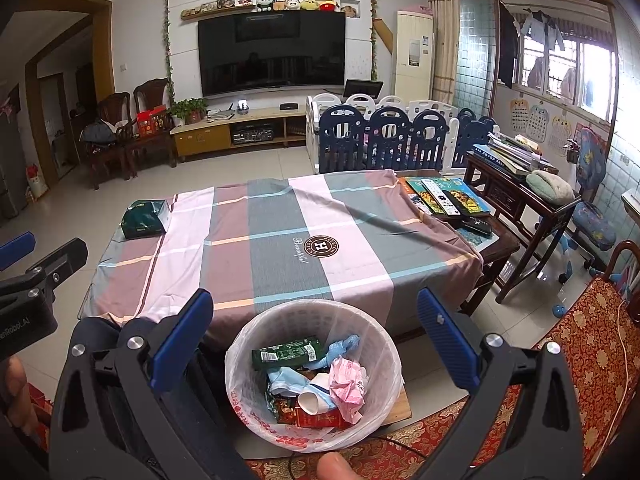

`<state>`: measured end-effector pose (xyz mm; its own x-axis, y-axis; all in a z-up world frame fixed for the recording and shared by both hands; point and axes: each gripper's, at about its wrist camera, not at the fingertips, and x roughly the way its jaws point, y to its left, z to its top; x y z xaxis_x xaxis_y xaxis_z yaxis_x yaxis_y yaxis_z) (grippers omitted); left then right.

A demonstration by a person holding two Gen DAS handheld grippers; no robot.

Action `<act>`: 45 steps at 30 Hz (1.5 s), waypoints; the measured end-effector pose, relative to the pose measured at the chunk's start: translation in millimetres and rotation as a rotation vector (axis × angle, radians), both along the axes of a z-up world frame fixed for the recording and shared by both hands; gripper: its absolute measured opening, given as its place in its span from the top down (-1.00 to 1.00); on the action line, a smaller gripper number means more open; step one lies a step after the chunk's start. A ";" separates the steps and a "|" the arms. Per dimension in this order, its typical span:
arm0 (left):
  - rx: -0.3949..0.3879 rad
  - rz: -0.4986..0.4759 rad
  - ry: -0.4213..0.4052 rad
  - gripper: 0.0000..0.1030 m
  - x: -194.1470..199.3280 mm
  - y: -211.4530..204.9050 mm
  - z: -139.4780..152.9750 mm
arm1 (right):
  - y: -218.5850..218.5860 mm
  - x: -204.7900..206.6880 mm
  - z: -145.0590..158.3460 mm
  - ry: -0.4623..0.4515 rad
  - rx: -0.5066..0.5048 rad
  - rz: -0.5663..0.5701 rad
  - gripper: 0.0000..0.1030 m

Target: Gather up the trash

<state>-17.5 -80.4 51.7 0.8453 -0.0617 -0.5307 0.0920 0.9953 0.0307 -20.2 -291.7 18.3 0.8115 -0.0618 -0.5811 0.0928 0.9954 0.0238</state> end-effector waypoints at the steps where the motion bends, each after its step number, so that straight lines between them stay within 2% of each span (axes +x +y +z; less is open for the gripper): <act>1: -0.001 -0.001 0.000 -0.94 -0.3 0.1 0.0 | 0.1 0.2 -0.4 0.001 0.001 0.000 -0.93; 36: -0.011 -0.009 0.040 -0.94 4.8 0.8 -11.7 | 2.7 4.1 -11.9 0.022 0.011 0.000 -0.93; 45: 0.009 -0.010 0.038 -0.94 4.4 -1.1 -14.1 | 3.6 4.5 -14.2 0.031 0.012 -0.003 -0.93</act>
